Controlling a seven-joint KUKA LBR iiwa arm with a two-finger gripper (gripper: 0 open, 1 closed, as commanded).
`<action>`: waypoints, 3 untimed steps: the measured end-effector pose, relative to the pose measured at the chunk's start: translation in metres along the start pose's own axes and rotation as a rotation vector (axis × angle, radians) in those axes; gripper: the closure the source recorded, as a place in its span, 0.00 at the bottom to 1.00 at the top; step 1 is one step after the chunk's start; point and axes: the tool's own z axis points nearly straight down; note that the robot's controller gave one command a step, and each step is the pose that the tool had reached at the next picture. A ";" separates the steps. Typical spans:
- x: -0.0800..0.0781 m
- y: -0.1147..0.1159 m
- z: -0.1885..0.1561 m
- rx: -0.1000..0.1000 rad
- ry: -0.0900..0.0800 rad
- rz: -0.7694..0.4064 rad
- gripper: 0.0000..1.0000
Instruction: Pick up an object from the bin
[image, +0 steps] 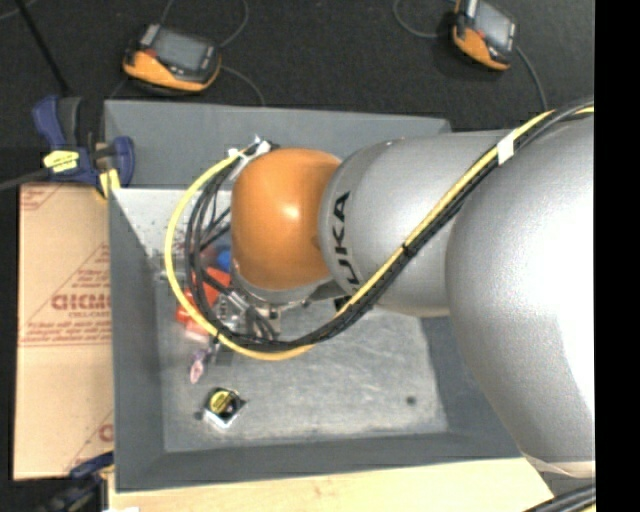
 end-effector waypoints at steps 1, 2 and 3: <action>-0.026 0.027 0.026 0.002 0.007 -0.008 1.00; 0.017 0.003 -0.021 0.003 0.009 0.018 1.00; -0.031 0.028 0.017 0.004 0.007 -0.025 1.00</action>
Offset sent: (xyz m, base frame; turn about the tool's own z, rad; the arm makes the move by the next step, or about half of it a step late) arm 0.0262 0.0241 -0.0252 -0.0044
